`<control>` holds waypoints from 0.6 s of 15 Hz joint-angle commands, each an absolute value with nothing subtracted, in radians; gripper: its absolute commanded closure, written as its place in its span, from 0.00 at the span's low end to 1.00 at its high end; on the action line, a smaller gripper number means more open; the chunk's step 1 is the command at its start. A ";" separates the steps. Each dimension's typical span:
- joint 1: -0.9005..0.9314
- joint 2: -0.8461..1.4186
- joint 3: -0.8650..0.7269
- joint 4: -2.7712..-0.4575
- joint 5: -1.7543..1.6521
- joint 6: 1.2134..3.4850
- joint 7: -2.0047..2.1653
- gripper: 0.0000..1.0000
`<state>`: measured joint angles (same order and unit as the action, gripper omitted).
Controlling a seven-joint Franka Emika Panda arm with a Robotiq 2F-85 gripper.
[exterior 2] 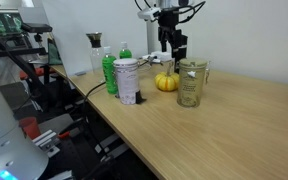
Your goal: Move the pumpkin to the left
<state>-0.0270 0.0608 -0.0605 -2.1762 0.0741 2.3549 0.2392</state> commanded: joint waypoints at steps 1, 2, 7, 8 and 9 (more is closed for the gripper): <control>-0.043 -0.017 -0.066 -2.203 0.082 2.260 0.225 0.00; -0.038 0.018 -0.062 -2.177 0.074 2.298 0.239 0.00; -0.042 -0.011 -0.064 -2.195 0.074 2.264 0.239 0.00; -0.042 -0.011 -0.064 -2.195 0.074 2.264 0.239 0.00; -0.042 -0.011 -0.064 -2.195 0.074 2.264 0.239 0.00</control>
